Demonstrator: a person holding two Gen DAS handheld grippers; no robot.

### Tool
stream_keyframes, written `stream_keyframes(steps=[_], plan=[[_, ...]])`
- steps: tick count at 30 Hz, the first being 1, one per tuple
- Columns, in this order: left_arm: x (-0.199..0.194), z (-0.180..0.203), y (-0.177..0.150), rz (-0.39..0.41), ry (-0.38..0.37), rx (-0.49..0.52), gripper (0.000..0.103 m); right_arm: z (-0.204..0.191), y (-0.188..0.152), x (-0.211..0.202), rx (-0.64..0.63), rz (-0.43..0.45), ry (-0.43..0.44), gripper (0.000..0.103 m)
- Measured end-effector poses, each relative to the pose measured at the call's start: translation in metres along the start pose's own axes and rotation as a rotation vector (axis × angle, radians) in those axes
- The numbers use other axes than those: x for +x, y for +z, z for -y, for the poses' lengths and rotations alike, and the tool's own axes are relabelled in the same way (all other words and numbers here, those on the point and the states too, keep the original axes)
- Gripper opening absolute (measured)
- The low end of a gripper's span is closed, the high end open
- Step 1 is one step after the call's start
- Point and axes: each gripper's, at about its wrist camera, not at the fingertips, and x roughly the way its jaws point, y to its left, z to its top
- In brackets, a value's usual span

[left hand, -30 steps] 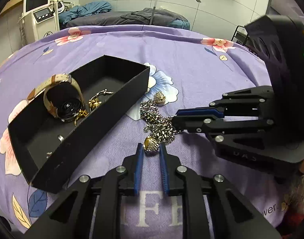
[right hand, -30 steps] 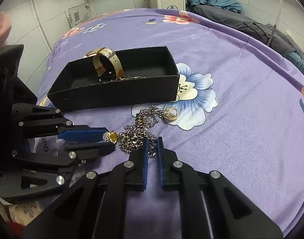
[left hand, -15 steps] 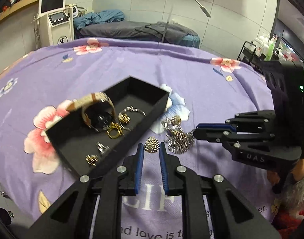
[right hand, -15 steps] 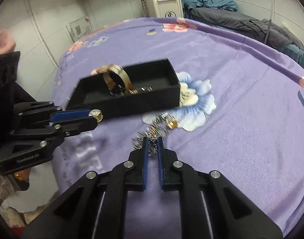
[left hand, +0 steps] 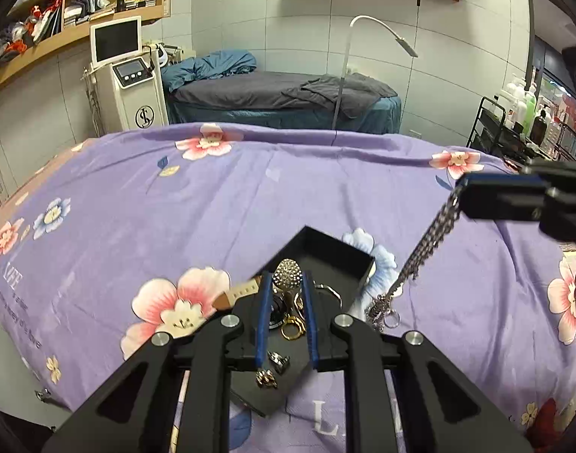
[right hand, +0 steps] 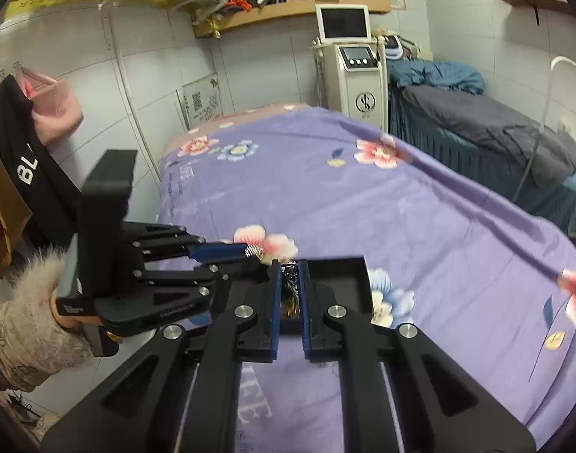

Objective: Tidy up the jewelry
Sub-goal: 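Lift the silver chain into the box with the right tool while the left tool drops the pendant in, then move the right tool to the small silver ring on the bedspread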

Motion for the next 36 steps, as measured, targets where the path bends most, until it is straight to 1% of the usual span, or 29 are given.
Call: stream_keyframes(steps=[3,6,11,14,19,22,28,29,30,31,32,33,34,35,36], plan=[[-0.005,-0.004,0.010,0.008,0.008,0.004,0.016,-0.005,0.025,-0.015,-0.029,0.047,0.004,0.009],[-0.009,-0.006,0.017,0.012,-0.001,0.007,0.016,-0.008,0.052,-0.030,-0.046,0.094,0.003,0.009],[-0.011,-0.009,0.020,0.012,-0.003,0.008,0.016,-0.011,0.086,-0.042,-0.082,0.152,-0.016,0.009],[-0.004,-0.009,0.017,-0.011,-0.002,0.017,0.016,-0.010,0.094,-0.035,-0.085,0.143,-0.018,0.009],[0.017,-0.012,0.002,-0.074,0.003,0.002,0.016,0.001,0.084,-0.004,-0.070,0.083,-0.065,0.009],[0.033,-0.018,-0.010,-0.122,0.017,-0.015,0.016,0.018,0.065,0.019,-0.020,0.030,-0.090,0.009],[0.053,-0.024,-0.029,-0.189,0.042,-0.026,0.017,0.039,0.023,0.061,0.056,-0.079,-0.096,0.009],[0.056,-0.024,-0.032,-0.200,0.047,-0.023,0.025,0.043,0.015,0.070,0.081,-0.097,-0.092,0.009],[0.057,-0.023,-0.033,-0.202,0.053,-0.024,0.041,0.047,0.008,0.076,0.107,-0.104,-0.091,0.010],[0.058,-0.023,-0.035,-0.199,0.064,-0.028,0.052,0.049,0.001,0.080,0.126,-0.110,-0.088,0.010],[0.058,-0.023,-0.036,-0.192,0.074,-0.030,0.068,0.054,-0.007,0.087,0.157,-0.123,-0.086,0.014],[0.058,-0.023,-0.037,-0.184,0.079,-0.033,0.071,0.059,-0.014,0.092,0.187,-0.138,-0.092,0.019],[0.058,-0.024,-0.038,-0.185,0.075,-0.037,0.071,0.063,-0.021,0.096,0.212,-0.150,-0.099,0.040],[0.059,-0.023,-0.039,-0.190,0.074,-0.039,0.072,0.065,-0.027,0.098,0.231,-0.154,-0.104,0.062],[0.060,-0.022,-0.040,-0.192,0.079,-0.037,0.076,0.067,-0.034,0.098,0.249,-0.142,-0.111,0.068]])
